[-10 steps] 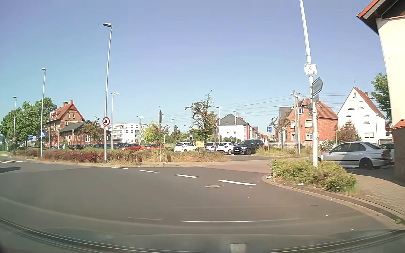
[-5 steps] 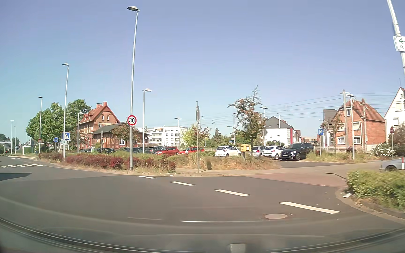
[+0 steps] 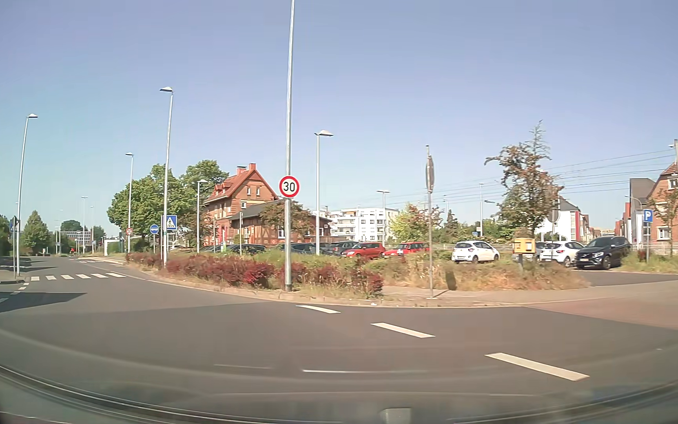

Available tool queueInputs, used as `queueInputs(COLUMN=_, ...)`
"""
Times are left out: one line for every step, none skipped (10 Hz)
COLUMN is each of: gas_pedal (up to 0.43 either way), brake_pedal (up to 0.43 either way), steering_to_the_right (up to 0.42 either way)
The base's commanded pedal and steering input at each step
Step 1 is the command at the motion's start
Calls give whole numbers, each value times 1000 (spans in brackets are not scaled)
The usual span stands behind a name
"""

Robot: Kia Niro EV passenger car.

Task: Follow the waypoints while adhering to traffic rules and regulations

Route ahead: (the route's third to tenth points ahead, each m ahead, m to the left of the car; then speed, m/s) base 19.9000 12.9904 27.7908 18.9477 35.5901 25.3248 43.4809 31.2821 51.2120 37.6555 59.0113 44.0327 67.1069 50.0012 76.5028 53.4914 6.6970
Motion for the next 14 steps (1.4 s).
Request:
queueInputs(gas_pedal=87, brake_pedal=30, steering_to_the_right=-245)
queueInputs(gas_pedal=87, brake_pedal=30, steering_to_the_right=-245)
queueInputs(gas_pedal=98, brake_pedal=30, steering_to_the_right=-245)
queueInputs(gas_pedal=98, brake_pedal=30, steering_to_the_right=-245)
queueInputs(gas_pedal=98, brake_pedal=30, steering_to_the_right=-243)
queueInputs(gas_pedal=110, brake_pedal=30, steering_to_the_right=-243)
queueInputs(gas_pedal=130, brake_pedal=30, steering_to_the_right=-243)
queueInputs(gas_pedal=130, brake_pedal=30, steering_to_the_right=-241)
queueInputs(gas_pedal=130, brake_pedal=30, steering_to_the_right=-235)
queueInputs(gas_pedal=138, brake_pedal=30, steering_to_the_right=-228)
queueInputs(gas_pedal=138, brake_pedal=30, steering_to_the_right=-216)
queueInputs(gas_pedal=138, brake_pedal=30, steering_to_the_right=-205)
queueInputs(gas_pedal=150, brake_pedal=30, steering_to_the_right=-190)
queueInputs(gas_pedal=157, brake_pedal=30, steering_to_the_right=-172)
